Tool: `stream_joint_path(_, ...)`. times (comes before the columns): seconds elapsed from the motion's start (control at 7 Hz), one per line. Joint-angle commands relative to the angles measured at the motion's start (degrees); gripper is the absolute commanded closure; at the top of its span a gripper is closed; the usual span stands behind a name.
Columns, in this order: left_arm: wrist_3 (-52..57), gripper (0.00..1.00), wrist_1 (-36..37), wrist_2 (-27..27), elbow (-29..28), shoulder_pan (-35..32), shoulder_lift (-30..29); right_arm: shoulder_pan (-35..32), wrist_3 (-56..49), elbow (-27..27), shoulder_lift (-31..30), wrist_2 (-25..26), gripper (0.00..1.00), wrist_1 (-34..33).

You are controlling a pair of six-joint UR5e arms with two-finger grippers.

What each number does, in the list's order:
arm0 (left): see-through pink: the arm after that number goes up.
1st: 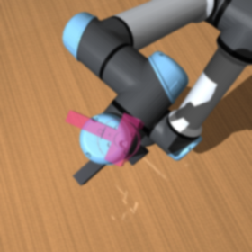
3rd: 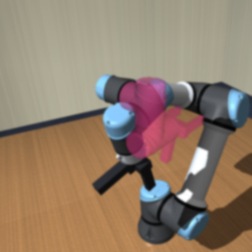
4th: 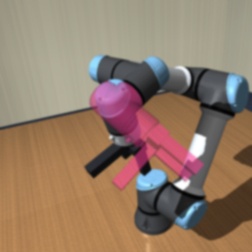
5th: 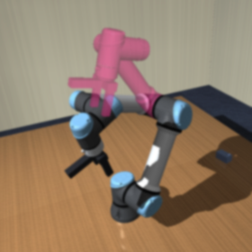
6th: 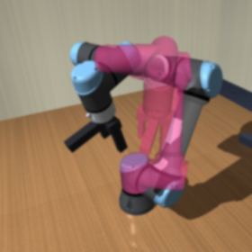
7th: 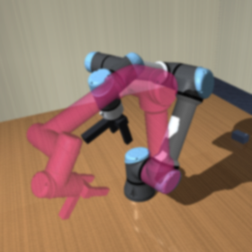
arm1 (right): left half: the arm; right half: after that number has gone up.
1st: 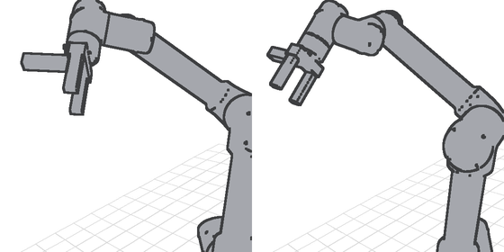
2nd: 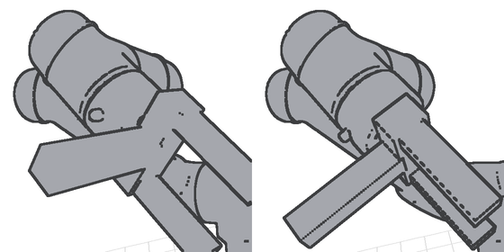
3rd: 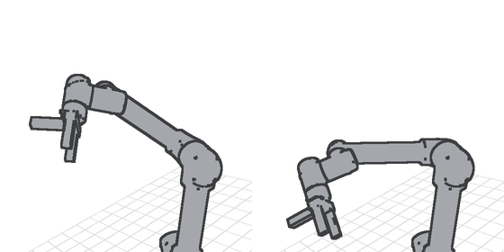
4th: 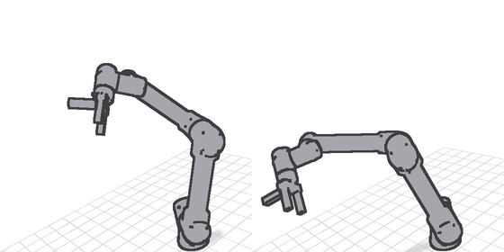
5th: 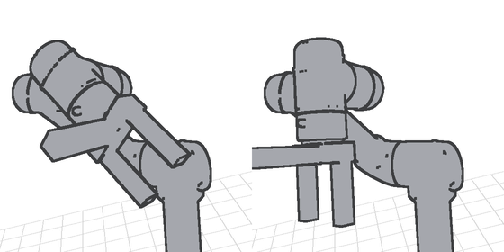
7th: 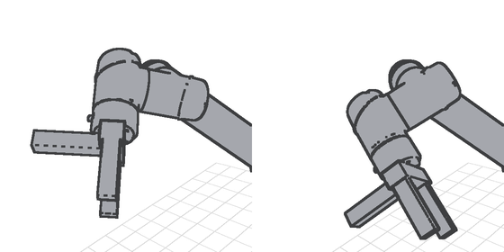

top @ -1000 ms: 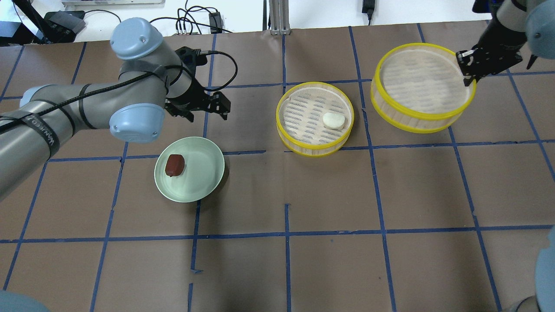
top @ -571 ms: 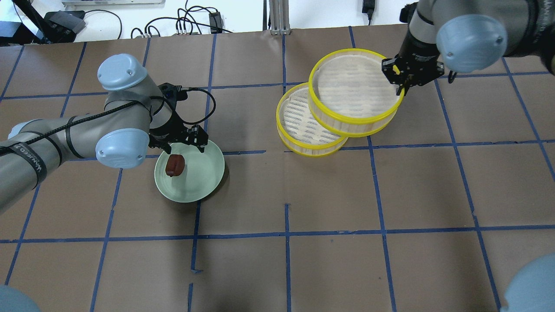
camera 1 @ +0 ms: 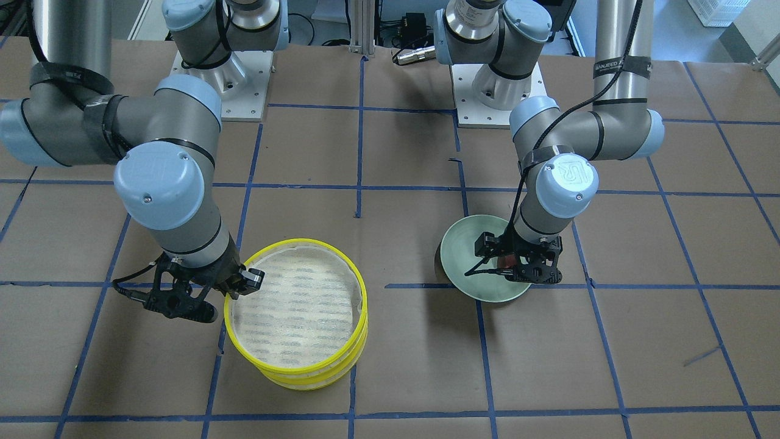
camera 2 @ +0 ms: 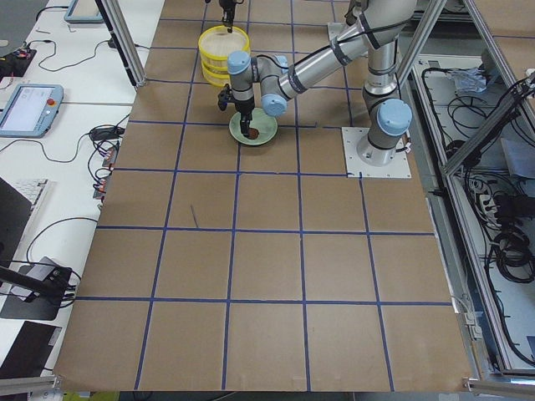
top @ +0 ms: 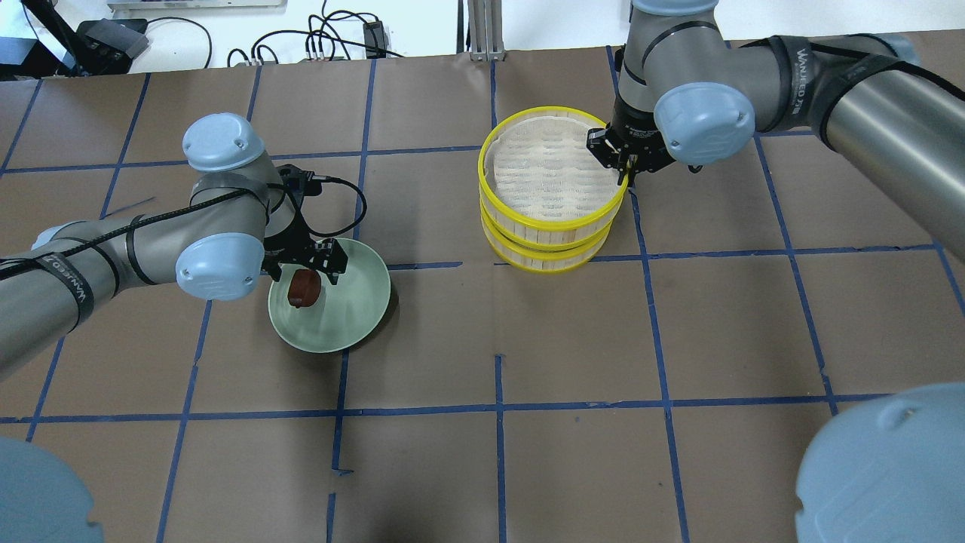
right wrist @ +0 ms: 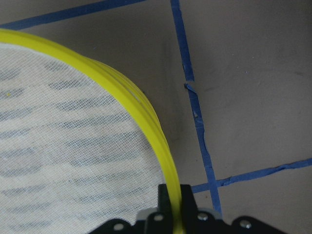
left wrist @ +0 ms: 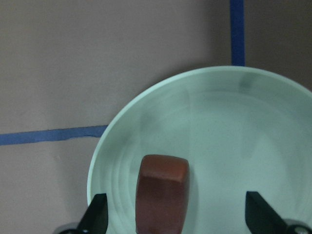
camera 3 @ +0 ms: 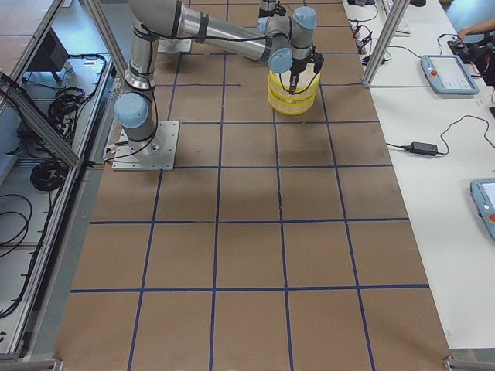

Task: Place buns in different layers of steamer
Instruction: 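Grasp the brown bun in the bowl with the left gripper and lift it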

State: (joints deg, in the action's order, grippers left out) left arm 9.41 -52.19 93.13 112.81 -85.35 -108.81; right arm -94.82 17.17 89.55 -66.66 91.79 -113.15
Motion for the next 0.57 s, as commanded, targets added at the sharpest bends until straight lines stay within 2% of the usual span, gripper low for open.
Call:
stream_joint_path(0.0, 0.08, 0.74, 2.01, 0.04, 0.39, 0.0, -0.79, -0.37, 0.76, 0.54, 1.18, 0.14, 0.91, -1.11)
stream_joint_path(0.14, 0.0, 0.94, 2.18, 0.04, 0.39, 0.0, -0.7, -0.37, 0.76, 0.8, 1.36, 0.14, 0.91, -1.72)
stream_joint_path(0.29, 0.0, 0.99, 2.27, 0.04, -0.22, 0.0, -0.01, -0.37, 0.76, 0.89, 1.45, 0.23, 0.91, -1.72)
stream_joint_path(0.43, 0.0, 0.99, 2.7, 0.04, -1.62, -0.17, 1.3, -0.37, 0.59, 0.89, 1.71, 0.41, 0.91, -1.72)
